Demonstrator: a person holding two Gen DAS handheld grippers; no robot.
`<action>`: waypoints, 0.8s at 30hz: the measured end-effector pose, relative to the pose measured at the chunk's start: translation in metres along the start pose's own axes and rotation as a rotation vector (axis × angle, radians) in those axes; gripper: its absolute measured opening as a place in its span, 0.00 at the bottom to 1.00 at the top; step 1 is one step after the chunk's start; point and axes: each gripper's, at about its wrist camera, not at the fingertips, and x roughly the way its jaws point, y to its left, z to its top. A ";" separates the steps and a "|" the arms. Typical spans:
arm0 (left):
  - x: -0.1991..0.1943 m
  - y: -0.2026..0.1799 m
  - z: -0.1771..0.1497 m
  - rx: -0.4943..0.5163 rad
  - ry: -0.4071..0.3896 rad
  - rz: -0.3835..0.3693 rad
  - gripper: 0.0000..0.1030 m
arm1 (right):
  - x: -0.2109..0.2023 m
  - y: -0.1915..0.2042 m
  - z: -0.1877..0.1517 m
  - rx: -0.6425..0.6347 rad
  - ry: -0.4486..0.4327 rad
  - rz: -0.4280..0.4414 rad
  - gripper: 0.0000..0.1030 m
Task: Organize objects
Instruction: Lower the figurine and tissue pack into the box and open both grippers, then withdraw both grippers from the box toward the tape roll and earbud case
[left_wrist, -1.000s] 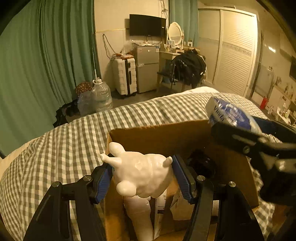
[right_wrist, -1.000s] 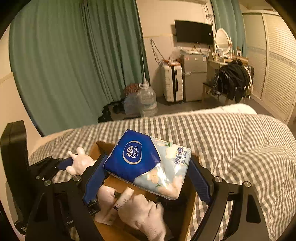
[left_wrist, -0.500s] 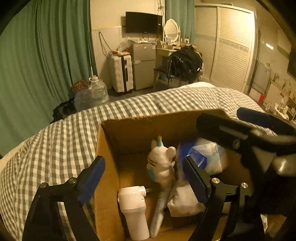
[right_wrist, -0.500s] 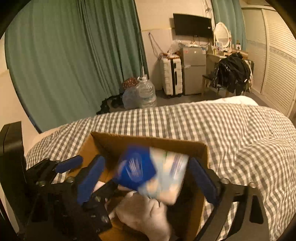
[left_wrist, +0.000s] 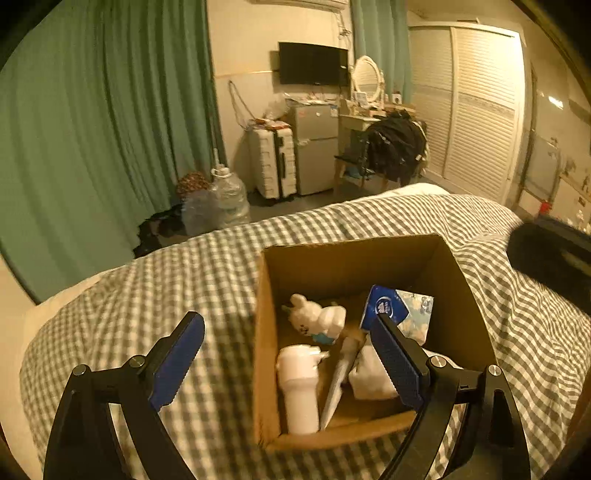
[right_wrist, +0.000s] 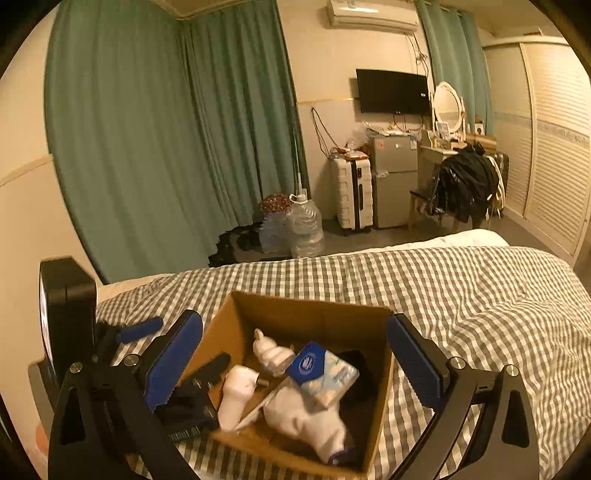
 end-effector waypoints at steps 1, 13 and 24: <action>-0.004 0.002 -0.002 -0.007 -0.003 0.003 0.91 | -0.008 0.003 -0.004 -0.008 0.001 0.002 0.97; -0.066 0.024 -0.057 -0.086 -0.010 -0.012 0.91 | -0.061 0.022 -0.054 -0.064 0.049 0.015 0.97; -0.045 0.039 -0.122 -0.045 0.126 0.081 0.91 | -0.018 0.039 -0.128 -0.043 0.285 0.043 0.97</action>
